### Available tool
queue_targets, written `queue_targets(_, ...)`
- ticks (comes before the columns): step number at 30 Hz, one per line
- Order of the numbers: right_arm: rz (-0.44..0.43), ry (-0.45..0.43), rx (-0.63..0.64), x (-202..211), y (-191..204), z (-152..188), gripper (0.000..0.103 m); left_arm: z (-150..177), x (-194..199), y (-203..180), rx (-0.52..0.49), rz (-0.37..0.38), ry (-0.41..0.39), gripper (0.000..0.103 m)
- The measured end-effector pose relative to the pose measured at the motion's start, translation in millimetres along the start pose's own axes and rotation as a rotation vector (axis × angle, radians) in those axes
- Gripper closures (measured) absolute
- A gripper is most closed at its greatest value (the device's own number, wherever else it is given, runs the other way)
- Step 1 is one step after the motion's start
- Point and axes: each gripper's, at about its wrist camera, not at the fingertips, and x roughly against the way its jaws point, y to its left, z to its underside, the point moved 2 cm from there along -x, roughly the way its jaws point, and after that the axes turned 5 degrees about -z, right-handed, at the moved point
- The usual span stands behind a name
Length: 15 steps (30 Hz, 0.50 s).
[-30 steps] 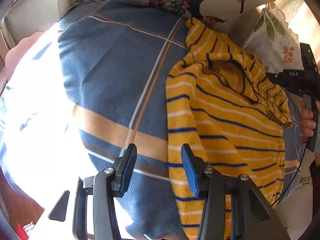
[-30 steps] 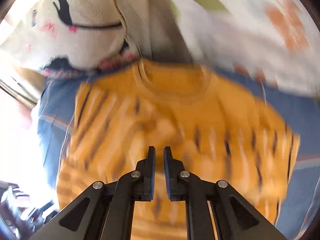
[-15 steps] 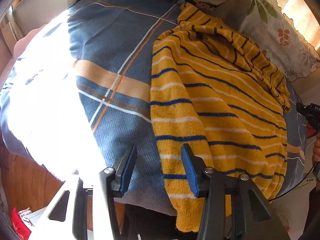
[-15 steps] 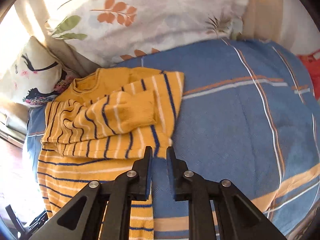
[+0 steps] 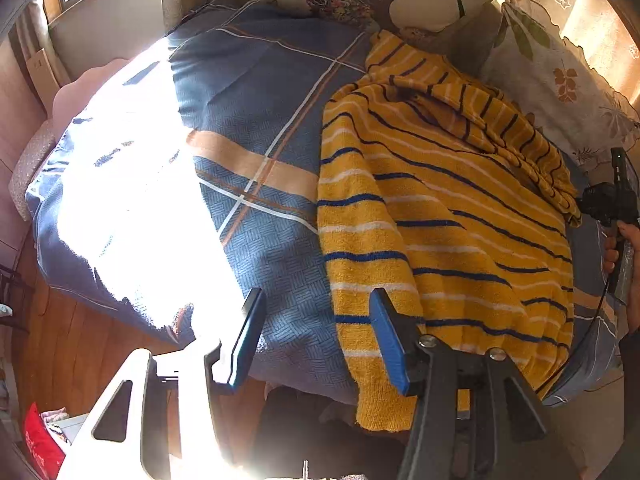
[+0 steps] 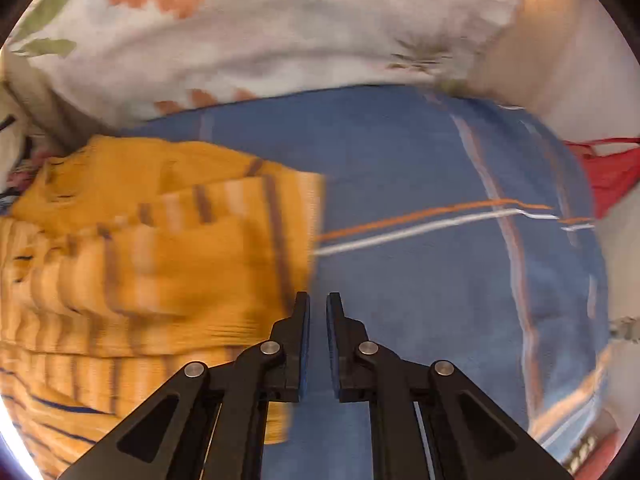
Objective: Fold small clothes
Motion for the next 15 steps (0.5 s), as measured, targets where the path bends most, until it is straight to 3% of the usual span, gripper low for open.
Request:
queue_targets(2,-0.165,-0.005,-0.086,16.2,-15.5,15.9,0.092,3.8,-9.6,-2.1,0.007,0.020,0.026,0.051)
queue_targets(4,-0.354,0.030,-0.132,34.5,-25.0,47.4,0.082,7.5,-22.9,-3.4,0.018,0.053,0.065,0.051)
queue_targets(5,-0.427,0.056,-0.128,41.6,-26.3,65.3,0.071,10.9,-27.7,-4.6,0.027,0.072,0.081,0.051)
queue_targets(6,-0.488,0.093,-0.113,47.8,-26.9,86.7,0.068,13.6,-30.6,-6.2,0.034,0.088,0.089,0.051)
queue_targets(9,-0.592,0.186,-0.069,58.7,-27.9,142.3,0.068,13.9,-30.9,-12.1,0.026,0.144,0.091,0.051)
queue_targets(15,-0.755,0.345,-0.111,51.4,-17.6,217.6,0.068,21.3,-29.6,-18.4,0.084,0.356,0.136,0.051)
